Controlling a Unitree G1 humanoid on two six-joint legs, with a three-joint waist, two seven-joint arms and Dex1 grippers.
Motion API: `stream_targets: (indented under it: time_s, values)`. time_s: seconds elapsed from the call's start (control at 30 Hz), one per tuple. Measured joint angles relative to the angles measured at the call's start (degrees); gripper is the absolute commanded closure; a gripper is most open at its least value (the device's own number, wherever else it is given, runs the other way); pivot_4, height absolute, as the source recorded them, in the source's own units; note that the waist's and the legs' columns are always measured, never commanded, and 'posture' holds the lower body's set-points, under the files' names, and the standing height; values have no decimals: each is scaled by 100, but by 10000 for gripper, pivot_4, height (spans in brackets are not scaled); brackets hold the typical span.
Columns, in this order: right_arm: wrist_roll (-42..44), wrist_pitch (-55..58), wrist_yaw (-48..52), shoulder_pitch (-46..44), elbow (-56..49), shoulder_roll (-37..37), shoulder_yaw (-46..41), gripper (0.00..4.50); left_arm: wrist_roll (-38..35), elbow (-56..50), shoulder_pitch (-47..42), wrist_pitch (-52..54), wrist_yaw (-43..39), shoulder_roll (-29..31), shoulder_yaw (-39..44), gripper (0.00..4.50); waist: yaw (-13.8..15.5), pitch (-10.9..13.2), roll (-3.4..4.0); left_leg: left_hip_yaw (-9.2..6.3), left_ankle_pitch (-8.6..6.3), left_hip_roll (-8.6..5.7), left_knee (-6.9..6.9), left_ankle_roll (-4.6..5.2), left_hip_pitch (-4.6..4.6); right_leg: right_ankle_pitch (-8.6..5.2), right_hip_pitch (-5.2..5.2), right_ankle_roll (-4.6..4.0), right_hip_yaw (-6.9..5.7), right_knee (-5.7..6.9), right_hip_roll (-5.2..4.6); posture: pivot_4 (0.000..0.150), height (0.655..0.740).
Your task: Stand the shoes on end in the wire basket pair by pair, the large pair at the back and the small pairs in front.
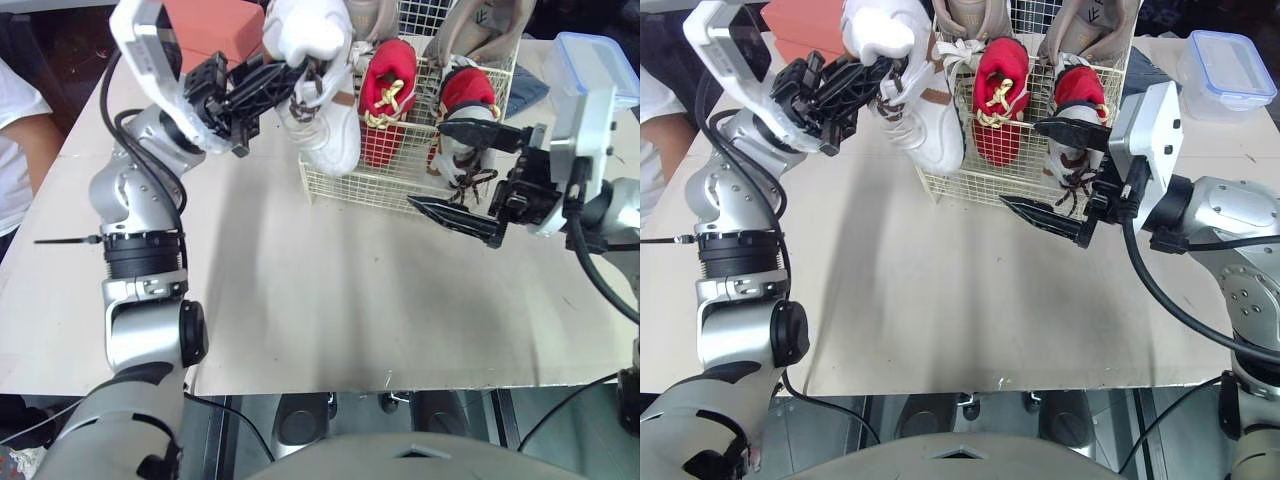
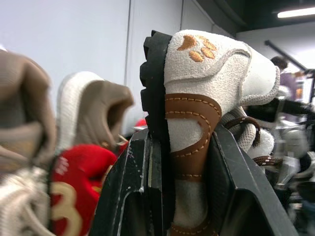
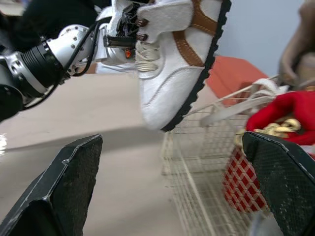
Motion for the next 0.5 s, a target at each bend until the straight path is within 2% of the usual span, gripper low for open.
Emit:
stream_targets:
  time_s: [0.17,0.5]
  values:
    - [8,-75,-311,49,-67,8,-281,0,435,705,-438,-653,-429,-143,-146,36799,-4,0,0,5,0,-1,0,0,2,0,0,0,-5,0,1,1500,6860]
    - [18,-140,-280,422,-108,-262,-466,0,976,2025,-825,-1500,-831,-387,-155,36799,-8,1,-2,6,0,0,0,0,1,-1,-1,3,-5,-1,2,1500,6860]
